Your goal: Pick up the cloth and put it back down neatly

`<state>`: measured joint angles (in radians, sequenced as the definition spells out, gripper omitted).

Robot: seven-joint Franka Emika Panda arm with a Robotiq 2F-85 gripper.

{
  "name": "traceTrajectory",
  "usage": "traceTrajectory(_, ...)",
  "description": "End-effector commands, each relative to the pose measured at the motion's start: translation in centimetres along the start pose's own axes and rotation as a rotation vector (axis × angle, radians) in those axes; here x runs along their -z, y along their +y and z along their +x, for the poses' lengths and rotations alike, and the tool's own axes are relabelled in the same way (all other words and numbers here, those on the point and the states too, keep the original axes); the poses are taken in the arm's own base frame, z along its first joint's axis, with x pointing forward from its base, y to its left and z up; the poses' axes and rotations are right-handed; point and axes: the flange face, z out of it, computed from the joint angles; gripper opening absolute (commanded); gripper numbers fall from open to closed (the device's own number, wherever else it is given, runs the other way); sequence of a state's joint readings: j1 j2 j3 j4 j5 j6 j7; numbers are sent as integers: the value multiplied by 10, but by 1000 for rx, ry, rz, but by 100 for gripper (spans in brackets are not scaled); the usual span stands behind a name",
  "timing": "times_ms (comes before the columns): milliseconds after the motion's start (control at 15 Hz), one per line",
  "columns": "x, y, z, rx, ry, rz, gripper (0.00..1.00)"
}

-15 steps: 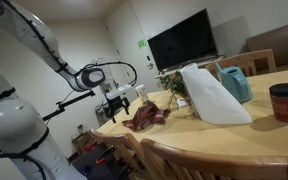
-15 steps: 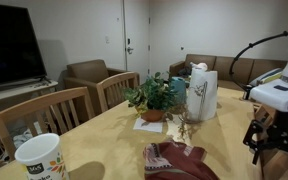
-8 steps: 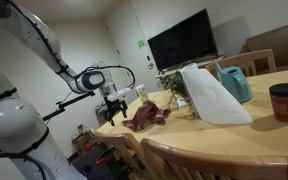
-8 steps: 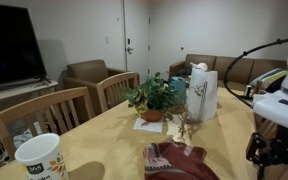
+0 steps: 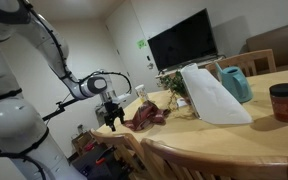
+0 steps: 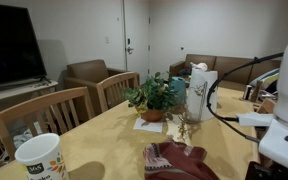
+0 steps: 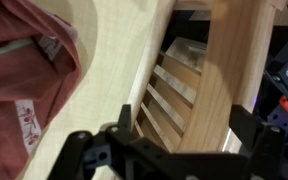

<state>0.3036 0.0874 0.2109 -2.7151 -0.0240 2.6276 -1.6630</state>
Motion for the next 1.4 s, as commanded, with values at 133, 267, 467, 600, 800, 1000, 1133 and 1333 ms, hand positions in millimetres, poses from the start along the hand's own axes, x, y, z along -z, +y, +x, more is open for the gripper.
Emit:
traceTrajectory(133,-7,9,6,110,-16,17,100)
traceTrajectory(267,-11,12,7,139,-17,23,100)
traceTrajectory(467,-13,14,6,146,-20,36,100)
traceTrajectory(600,-15,14,1,108,-61,38,100)
traceTrajectory(800,-20,17,-5,107,-81,26,100)
traceTrajectory(1000,-24,21,-10,116,-97,10,100)
traceTrajectory(1133,-26,26,-13,135,-113,-15,100)
traceTrajectory(1333,-31,36,-18,158,-139,-46,100)
